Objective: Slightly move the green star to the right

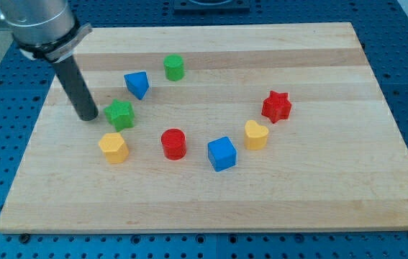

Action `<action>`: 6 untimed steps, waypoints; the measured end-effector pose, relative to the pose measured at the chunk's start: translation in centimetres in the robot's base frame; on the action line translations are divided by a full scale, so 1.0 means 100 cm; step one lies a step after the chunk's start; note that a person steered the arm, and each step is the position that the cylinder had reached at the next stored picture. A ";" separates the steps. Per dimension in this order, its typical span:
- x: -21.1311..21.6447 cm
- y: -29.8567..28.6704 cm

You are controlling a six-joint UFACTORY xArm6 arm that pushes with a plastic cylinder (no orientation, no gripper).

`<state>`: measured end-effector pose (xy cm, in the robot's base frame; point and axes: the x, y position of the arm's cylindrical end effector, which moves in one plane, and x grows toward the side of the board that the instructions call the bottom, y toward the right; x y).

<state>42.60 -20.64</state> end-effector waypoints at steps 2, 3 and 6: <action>0.003 0.001; 0.003 0.015; -0.002 0.038</action>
